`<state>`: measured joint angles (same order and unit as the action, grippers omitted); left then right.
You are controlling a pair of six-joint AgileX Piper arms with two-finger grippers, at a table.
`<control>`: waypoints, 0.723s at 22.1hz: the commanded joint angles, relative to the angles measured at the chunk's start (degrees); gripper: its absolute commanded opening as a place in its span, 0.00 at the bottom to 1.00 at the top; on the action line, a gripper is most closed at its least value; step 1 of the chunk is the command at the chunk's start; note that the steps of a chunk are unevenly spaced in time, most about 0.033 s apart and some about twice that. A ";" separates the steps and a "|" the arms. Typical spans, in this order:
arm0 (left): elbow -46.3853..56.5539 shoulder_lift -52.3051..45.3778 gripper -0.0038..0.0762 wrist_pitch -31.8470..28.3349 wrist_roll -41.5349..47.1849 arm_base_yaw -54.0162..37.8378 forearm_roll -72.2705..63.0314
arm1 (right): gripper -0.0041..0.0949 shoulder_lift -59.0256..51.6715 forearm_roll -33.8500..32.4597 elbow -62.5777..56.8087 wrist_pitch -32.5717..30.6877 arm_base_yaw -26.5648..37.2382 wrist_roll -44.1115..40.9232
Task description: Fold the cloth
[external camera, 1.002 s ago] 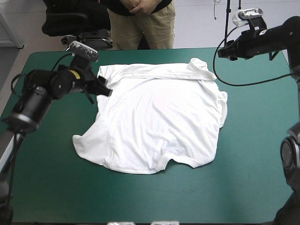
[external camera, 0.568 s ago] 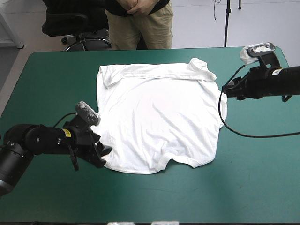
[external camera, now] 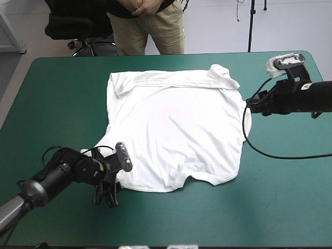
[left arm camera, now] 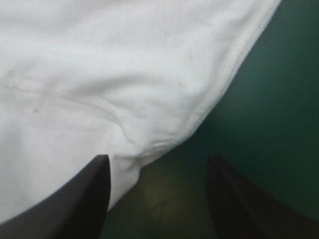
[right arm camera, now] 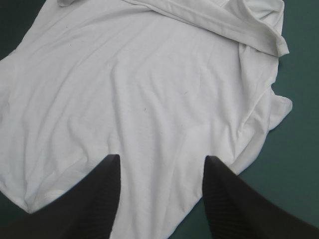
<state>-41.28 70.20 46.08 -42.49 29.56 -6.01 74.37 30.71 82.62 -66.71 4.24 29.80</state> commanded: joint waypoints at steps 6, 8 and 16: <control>-1.24 10.78 0.51 -2.04 2.38 0.72 -0.62 | 0.51 2.28 -0.98 1.11 2.81 0.15 0.83; -1.24 10.99 0.30 -2.00 4.85 0.72 -1.09 | 0.51 4.13 -2.47 1.13 2.94 0.15 0.21; -1.24 10.99 0.03 -2.80 9.58 0.72 -2.86 | 0.52 10.67 -15.11 0.85 2.84 -5.03 -6.23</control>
<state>-42.57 80.73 44.46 -33.84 29.93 -5.99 85.36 19.36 82.14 -65.80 1.77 26.05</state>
